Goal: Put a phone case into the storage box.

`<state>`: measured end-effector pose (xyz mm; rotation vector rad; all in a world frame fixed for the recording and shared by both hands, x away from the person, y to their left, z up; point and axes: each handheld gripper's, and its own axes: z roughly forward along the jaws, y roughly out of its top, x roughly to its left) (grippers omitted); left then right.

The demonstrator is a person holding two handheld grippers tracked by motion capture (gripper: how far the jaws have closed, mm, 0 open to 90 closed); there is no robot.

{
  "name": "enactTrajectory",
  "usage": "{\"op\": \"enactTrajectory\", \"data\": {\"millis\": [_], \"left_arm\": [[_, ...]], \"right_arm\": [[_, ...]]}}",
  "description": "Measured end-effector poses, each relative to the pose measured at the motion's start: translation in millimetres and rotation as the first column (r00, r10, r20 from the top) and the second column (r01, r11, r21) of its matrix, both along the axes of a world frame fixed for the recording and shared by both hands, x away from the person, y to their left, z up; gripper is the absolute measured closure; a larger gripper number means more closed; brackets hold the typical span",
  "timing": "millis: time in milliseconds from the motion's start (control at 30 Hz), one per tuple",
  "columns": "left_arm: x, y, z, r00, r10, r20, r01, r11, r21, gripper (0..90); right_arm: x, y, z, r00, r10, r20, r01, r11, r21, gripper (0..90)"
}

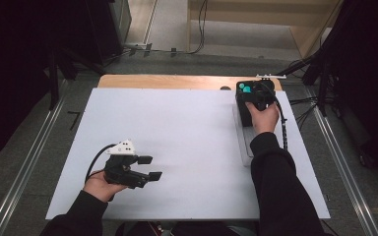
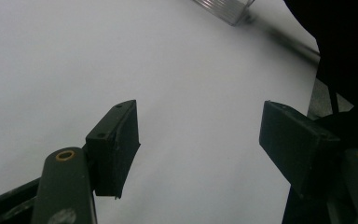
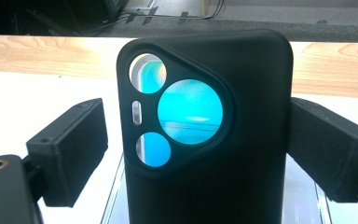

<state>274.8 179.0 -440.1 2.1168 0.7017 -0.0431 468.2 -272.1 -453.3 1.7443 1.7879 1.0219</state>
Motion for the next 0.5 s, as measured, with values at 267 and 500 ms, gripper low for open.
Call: {"op": "enactTrajectory", "data": {"millis": [267, 500], "left_arm": [[0.5, 0.8, 0.6, 0.9999, 0.010, 0.002, -0.010, 0.9999, -0.001, 28.8], [1.2, 1.5, 1.1, 0.9999, 0.016, -0.001, -0.016, 0.9999, -0.003, 28.8]], "right_arm": [[-4.2, -3.0, 8.1, 0.9999, -0.005, 0.010, 0.005, 1.000, -0.006, 6.8], [-14.6, -7.4, 22.4, 0.9997, 0.023, -0.012, -0.023, 1.000, 0.015, 6.9]]}}
